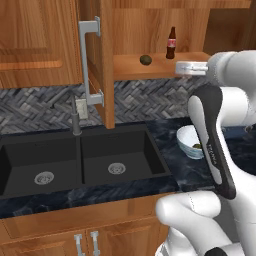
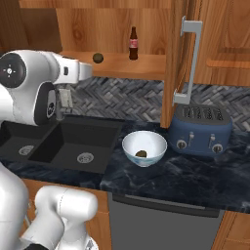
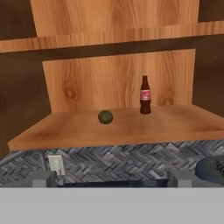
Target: Open the cabinet. Pick the kiwi and kiwi from the cabinet and place them into the bowl. Then close the cabinet.
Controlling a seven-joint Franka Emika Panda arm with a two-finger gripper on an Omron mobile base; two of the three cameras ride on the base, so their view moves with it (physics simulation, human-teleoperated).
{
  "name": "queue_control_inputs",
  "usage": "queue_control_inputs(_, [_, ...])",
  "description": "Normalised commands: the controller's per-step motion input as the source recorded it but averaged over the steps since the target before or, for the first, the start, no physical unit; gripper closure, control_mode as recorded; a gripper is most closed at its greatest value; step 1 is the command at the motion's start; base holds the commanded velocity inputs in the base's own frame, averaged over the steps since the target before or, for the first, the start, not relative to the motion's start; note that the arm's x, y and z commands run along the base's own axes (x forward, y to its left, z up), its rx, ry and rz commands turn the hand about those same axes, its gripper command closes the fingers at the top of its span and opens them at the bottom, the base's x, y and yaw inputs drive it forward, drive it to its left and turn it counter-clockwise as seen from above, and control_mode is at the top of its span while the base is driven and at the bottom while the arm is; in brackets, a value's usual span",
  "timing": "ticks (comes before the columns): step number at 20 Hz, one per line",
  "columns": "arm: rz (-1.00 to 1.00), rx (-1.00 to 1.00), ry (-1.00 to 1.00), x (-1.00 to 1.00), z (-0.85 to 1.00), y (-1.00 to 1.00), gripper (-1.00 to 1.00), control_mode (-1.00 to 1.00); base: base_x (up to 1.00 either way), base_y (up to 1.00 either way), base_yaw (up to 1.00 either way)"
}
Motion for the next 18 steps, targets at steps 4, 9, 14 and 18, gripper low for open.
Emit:
queue_control_inputs(4, [0.0, 0.0, 0.02, 0.27, 0.0, 0.05, -1.0, -1.0, 0.0, 0.0, 0.0])
queue_control_inputs(9, [0.0, 0.0, 0.02, 0.35, 0.0, 0.06, -1.0, -1.0, 0.0, 0.0, 0.0])
queue_control_inputs(14, [0.0, 0.0, 0.02, 0.43, 0.0, 0.11, -1.0, -1.0, 0.0, 0.0, 0.0])
queue_control_inputs(18, [0.0, 0.0, 0.0, 0.44, -0.06, 0.15, -1.0, -1.0, 0.0, 0.0, 0.0])
